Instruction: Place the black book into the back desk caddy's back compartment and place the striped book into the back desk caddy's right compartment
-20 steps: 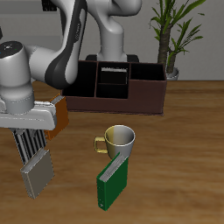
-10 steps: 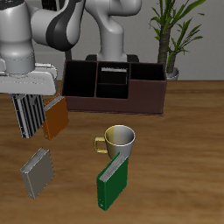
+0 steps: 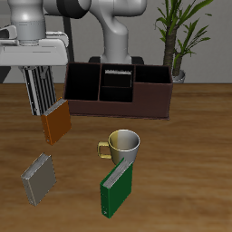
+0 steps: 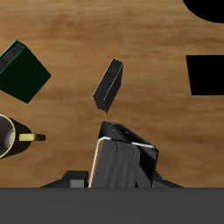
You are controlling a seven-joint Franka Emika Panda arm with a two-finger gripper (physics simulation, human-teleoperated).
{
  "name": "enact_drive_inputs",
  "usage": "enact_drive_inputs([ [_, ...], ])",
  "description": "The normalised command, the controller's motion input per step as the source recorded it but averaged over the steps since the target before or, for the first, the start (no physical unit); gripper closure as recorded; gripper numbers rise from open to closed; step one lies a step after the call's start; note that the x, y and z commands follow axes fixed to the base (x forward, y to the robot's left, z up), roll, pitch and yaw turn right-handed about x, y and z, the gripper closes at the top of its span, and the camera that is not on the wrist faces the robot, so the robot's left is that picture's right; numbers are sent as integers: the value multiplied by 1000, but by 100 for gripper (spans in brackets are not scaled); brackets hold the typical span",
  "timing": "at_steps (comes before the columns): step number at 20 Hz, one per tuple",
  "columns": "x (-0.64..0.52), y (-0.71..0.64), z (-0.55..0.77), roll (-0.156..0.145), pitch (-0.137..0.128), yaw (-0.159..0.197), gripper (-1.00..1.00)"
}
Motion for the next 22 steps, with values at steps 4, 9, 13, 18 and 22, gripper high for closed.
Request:
enact_drive_inputs([
  [4, -342, 256, 323, 20, -52, 45, 100],
  [9, -252, 190, 171, 3, -29, 19, 100],
  [13, -418, 437, 109, 64, -20, 29, 100],
  [18, -426, 443, 64, 39, -16, 31, 100],
  [22, -459, 557, 69, 22, -18, 25, 100],
])
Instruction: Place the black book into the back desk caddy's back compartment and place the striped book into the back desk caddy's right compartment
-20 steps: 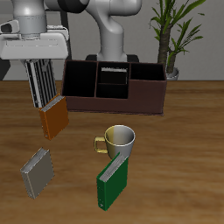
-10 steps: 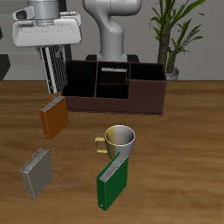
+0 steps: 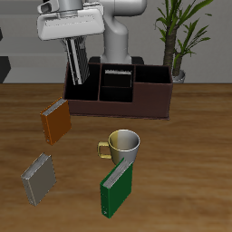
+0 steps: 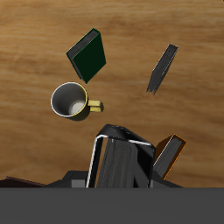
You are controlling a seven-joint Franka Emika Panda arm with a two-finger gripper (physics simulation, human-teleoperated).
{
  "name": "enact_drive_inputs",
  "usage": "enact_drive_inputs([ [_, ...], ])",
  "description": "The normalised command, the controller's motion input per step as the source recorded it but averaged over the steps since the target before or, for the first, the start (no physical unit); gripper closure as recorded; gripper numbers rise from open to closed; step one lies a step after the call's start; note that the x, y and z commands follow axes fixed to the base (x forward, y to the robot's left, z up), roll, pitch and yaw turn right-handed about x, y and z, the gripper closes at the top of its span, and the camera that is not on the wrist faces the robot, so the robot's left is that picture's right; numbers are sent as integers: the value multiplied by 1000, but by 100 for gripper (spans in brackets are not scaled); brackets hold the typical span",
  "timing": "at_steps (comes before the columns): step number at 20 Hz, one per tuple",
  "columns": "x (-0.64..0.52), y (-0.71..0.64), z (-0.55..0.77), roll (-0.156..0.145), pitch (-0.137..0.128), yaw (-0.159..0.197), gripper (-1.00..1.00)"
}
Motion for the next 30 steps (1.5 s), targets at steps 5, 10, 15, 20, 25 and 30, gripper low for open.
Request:
enact_drive_inputs([
  [5, -396, 422, 58, -32, -6, 0, 100],
  [10, -263, 348, 27, -44, -2, 2, 100],
  [15, -131, 335, 62, -36, 5, -15, 100],
  [20, -102, 454, 142, -20, -1, -73, 100],
  [25, -194, 561, 135, -35, -22, -58, 100],
  [30, -242, 634, 4, 107, 20, -24, 100],
])
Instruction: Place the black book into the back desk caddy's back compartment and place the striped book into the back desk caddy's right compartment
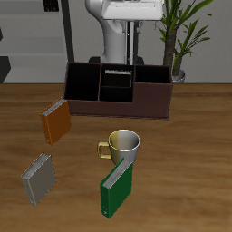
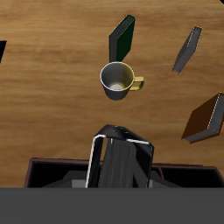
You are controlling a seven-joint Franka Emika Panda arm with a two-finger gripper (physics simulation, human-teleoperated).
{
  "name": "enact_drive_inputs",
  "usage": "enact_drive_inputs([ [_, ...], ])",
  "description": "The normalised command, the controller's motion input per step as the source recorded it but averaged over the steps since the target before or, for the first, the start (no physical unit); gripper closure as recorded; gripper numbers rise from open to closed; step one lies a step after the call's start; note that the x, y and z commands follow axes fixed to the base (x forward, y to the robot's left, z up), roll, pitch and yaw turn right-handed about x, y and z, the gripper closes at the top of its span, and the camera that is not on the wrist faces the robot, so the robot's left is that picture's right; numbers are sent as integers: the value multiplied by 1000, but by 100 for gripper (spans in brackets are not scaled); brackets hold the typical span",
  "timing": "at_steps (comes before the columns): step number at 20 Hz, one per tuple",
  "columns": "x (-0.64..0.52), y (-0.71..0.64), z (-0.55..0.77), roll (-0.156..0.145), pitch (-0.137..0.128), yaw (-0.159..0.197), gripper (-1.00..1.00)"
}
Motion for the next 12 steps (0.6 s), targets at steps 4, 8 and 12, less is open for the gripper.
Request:
enact_drive_inputs([
  [4, -114, 422, -95, 56, 23, -10, 100],
  [8, -71, 308, -154, 52, 50, 1, 100],
  [12, -176, 350, -125, 29, 57, -20, 100],
])
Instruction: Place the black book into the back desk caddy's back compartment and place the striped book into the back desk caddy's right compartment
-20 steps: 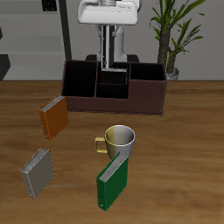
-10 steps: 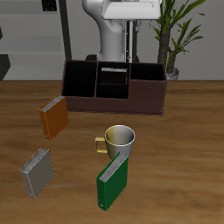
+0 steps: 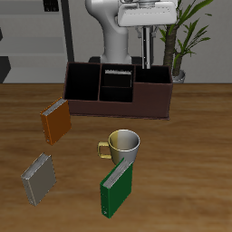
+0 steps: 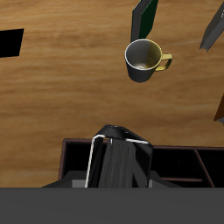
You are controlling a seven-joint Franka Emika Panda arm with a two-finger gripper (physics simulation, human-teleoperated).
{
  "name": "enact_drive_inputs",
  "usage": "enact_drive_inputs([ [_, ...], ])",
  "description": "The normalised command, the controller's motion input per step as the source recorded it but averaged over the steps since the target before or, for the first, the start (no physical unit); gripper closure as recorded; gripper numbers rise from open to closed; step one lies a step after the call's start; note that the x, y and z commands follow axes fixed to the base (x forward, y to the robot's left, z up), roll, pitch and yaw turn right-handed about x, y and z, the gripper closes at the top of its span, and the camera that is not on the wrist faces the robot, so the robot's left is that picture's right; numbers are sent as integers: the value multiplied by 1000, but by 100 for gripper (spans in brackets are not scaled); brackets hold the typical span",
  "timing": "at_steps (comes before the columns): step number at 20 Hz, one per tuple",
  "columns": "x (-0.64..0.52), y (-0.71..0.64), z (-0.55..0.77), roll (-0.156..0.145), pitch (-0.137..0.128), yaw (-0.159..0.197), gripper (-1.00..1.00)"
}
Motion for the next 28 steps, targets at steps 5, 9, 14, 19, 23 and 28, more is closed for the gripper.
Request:
enact_drive_inputs([
  [5, -196, 249, -60, 23, 10, 16, 100],
  [9, -199, 167, -64, -27, 14, -19, 100],
  [14, -21, -21, -99, -43, 9, 13, 100],
  [19, 67, -82, -144, -38, 40, -27, 100],
  [23, -65, 83, -154, 13, 41, -3, 100],
  [28, -77, -81, -155, 6, 30, -1, 100],
])
